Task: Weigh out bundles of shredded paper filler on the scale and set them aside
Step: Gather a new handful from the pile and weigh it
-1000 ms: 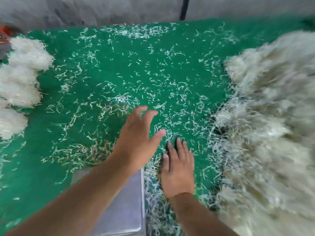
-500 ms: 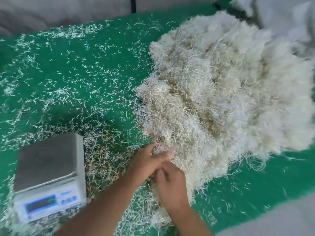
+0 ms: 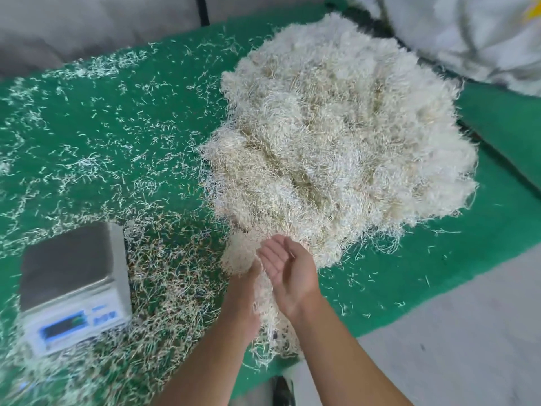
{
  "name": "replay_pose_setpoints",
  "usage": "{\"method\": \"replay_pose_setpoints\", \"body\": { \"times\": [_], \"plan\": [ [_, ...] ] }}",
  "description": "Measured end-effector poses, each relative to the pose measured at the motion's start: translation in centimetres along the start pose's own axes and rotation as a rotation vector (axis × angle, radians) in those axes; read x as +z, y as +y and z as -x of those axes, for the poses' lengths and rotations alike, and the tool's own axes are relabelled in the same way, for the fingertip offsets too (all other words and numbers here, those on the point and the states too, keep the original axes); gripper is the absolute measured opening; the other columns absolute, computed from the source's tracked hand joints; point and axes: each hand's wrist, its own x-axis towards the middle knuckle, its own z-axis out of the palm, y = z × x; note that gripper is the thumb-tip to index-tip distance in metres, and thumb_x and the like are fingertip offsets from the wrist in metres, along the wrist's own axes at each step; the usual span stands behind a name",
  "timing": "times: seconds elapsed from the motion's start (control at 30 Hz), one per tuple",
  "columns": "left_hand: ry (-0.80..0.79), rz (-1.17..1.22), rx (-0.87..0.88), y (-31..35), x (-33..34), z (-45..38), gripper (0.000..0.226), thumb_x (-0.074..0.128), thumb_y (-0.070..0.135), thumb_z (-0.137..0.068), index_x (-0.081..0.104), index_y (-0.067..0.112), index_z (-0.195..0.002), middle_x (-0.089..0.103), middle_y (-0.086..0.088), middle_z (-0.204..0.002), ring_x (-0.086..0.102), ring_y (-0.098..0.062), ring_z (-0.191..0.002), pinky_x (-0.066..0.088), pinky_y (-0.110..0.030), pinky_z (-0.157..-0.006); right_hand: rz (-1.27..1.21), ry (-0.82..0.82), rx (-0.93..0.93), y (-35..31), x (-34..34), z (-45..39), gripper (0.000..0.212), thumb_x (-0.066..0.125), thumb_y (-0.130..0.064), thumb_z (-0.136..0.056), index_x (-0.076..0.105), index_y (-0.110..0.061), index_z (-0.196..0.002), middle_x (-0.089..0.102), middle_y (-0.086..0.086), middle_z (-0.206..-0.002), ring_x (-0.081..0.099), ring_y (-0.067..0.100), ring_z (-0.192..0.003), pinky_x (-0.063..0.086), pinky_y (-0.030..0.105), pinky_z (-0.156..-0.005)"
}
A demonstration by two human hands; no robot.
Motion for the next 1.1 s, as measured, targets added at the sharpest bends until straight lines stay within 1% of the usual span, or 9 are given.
{"method": "replay_pose_setpoints", "body": {
  "times": [0.2,0.43,0.57,0.7,0.8,0.83,0.9,1.0,1.1],
  "plan": [
    [0.176,-0.116,0.037,2.9,-2.3,1.9,0.036,0.054,-0.013,-0.097,0.054,-0.001,-0.131,0.048,0.005,-0.086,0.049,-0.005,-0.069,0.045,-0.007,-0.049,0.375,0.284,-0.267,-1.1,-1.4,3.8,0.022,0.056,-0.020,-0.106,0.072,-0.006,-0.100,0.076,0.013,-0.089,0.066,0.018,-0.072,0.056,0.035,-0.073],
    [0.187,-0.143,0.223,5.7,-3.9,6.2,0.055,0.063,-0.007,-0.095,0.046,0.004,-0.146,0.059,-0.012,-0.107,0.055,-0.014,-0.077,0.049,-0.019,-0.062,0.361,-0.130,0.347,1.6,-0.3,7.8,0.078,0.052,-0.079,-0.094,0.041,-0.038,-0.159,0.034,0.005,-0.169,0.030,0.038,-0.156,0.051,0.067,-0.104],
    [0.177,-0.186,0.254,6.0,-3.5,8.9,0.036,0.037,0.017,-0.111,0.055,0.003,-0.138,0.064,-0.020,-0.101,0.065,-0.033,-0.087,0.057,-0.046,-0.076,0.156,-0.350,0.378,1.3,3.9,8.2,0.076,0.064,-0.067,-0.094,0.061,-0.014,-0.148,0.061,0.021,-0.146,0.059,0.040,-0.136,0.039,0.060,-0.119],
    [0.289,-0.367,0.310,5.8,-4.2,9.6,0.046,0.036,0.007,-0.109,0.038,0.005,-0.155,0.064,-0.020,-0.112,0.057,-0.023,-0.072,0.051,-0.029,-0.061,0.192,-0.257,0.324,-0.3,6.0,7.6,0.042,0.073,-0.035,-0.096,0.079,0.002,-0.115,0.072,0.028,-0.125,0.073,0.042,-0.112,0.064,0.049,-0.083],
    [0.296,-0.235,0.314,6.8,-4.6,9.9,0.050,0.043,0.012,-0.109,0.033,0.004,-0.157,0.059,-0.028,-0.133,0.058,-0.012,-0.064,0.048,-0.016,-0.045,0.506,-0.033,0.238,-0.7,6.6,6.1,0.034,0.066,-0.021,-0.101,0.071,0.003,-0.124,0.072,0.028,-0.121,0.070,0.047,-0.115,0.051,0.064,-0.105],
    [0.276,-0.269,0.344,7.1,-4.5,10.4,0.052,0.044,0.017,-0.109,0.033,0.004,-0.158,0.056,-0.030,-0.138,0.069,-0.019,-0.080,0.059,-0.022,-0.060,0.579,0.017,0.219,-0.7,6.9,5.6,0.038,0.061,-0.021,-0.102,0.066,0.004,-0.129,0.071,0.028,-0.115,0.052,0.048,-0.133,0.054,0.047,-0.100],
    [0.259,-0.415,0.382,7.9,-4.6,11.2,0.052,0.044,0.026,-0.110,0.036,0.002,-0.155,0.050,-0.026,-0.148,0.064,-0.034,-0.121,0.059,-0.036,-0.095,0.629,0.063,0.174,-1.4,8.6,5.2,0.044,0.060,-0.024,-0.101,0.061,0.007,-0.133,0.066,0.021,-0.095,0.060,0.035,-0.088,0.045,0.042,-0.081],
    [0.243,-0.483,0.473,8.7,-4.8,11.8,0.021,0.044,0.022,-0.110,0.057,0.009,-0.101,0.066,-0.019,-0.106,0.069,-0.013,-0.079,0.047,-0.024,-0.047,0.627,0.118,0.093,-4.2,12.1,4.7,0.059,0.071,-0.041,-0.099,0.055,-0.004,-0.141,0.069,0.006,-0.093,0.065,0.025,-0.086,0.054,0.044,-0.086],
    [0.290,-0.629,0.535,8.8,-6.3,12.1,0.038,0.051,0.028,-0.106,0.044,0.025,-0.069,0.051,0.000,-0.066,0.044,-0.007,-0.052,0.036,-0.028,-0.049,0.496,0.162,0.017,-8.3,14.9,3.0,0.064,0.068,-0.040,-0.102,0.048,-0.005,-0.152,0.064,-0.003,-0.098,0.071,0.024,-0.098,0.057,0.043,-0.095]
  ]
}}
